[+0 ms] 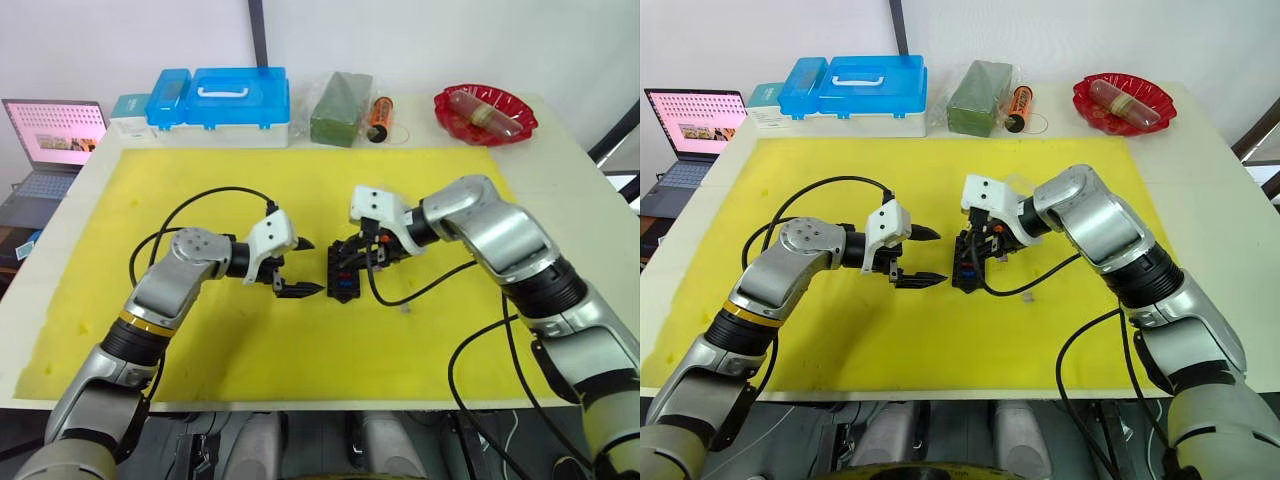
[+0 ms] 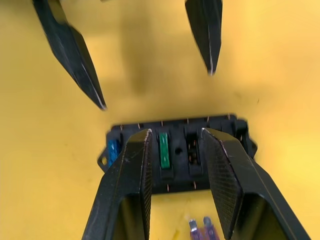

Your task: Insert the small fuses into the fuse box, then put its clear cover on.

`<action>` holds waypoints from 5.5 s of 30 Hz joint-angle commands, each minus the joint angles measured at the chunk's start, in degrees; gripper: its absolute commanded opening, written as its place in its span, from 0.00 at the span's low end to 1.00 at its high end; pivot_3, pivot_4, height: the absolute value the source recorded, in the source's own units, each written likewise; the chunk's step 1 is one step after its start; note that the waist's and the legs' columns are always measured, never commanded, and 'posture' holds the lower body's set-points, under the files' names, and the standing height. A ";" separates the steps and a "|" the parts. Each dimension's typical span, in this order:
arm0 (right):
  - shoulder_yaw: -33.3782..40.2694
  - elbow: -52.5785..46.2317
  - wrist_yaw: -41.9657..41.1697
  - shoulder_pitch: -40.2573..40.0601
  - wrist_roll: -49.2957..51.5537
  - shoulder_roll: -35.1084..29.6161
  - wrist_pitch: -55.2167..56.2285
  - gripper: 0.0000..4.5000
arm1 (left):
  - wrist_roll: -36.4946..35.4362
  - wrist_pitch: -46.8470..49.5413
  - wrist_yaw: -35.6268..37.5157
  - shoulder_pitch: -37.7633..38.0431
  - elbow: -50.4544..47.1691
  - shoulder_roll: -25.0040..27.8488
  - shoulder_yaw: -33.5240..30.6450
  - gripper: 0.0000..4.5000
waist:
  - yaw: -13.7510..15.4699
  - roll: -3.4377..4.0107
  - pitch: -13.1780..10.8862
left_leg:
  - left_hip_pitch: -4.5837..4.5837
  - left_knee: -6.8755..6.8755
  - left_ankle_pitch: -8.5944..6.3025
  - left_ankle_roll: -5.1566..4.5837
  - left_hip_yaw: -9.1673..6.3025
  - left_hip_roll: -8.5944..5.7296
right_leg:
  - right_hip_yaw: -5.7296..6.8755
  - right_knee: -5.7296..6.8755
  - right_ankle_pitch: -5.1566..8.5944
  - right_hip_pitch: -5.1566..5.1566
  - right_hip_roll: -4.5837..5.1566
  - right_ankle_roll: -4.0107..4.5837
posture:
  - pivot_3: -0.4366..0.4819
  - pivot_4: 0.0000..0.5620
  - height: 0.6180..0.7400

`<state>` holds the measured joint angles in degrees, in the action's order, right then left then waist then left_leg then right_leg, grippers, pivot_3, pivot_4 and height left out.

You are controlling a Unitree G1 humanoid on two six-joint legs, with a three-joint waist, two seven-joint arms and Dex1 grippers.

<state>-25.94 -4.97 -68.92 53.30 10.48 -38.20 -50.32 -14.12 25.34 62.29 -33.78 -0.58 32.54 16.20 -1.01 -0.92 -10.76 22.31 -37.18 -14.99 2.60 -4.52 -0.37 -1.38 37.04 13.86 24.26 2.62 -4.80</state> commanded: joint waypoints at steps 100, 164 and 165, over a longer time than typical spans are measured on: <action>14.26 -7.97 2.07 -23.79 21.56 -19.37 -5.68 0.64 | -14.35 11.66 7.10 5.30 -18.20 12.06 -7.49 1.00 | 0.33 0.00 -0.05 | -0.03 0.02 -0.01 -0.01 0.10 0.06 | -0.04 -0.16 0.04 -0.10 -0.03 0.00 | 0.48 0.27 1.00; 1.27 12.52 -15.78 -9.43 7.98 -13.29 -3.73 0.18 | -12.50 5.82 1.13 9.93 -21.09 10.33 -7.25 1.00 | 0.09 0.00 -0.04 | -0.03 0.01 -0.01 -0.01 0.09 0.06 | -0.04 -0.11 0.03 -0.06 -0.04 0.00 | 0.48 0.27 1.00; 1.18 12.53 -15.95 -9.43 7.90 -13.33 -3.69 0.18 | -12.49 5.86 1.04 9.86 -21.08 10.25 -7.21 1.00 | 0.09 0.00 -0.04 | -0.03 0.01 -0.01 -0.01 0.09 0.06 | -0.04 -0.11 0.03 -0.06 -0.04 0.00 | 0.48 0.27 1.00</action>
<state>-24.73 8.04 -84.02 42.47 18.70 -51.56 -54.17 -26.64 32.13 63.51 -23.24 -20.47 42.82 9.95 -0.93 -0.92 -10.81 22.29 -37.18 -15.00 2.59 -4.43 -0.31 -1.41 36.93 13.89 24.20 2.58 -4.80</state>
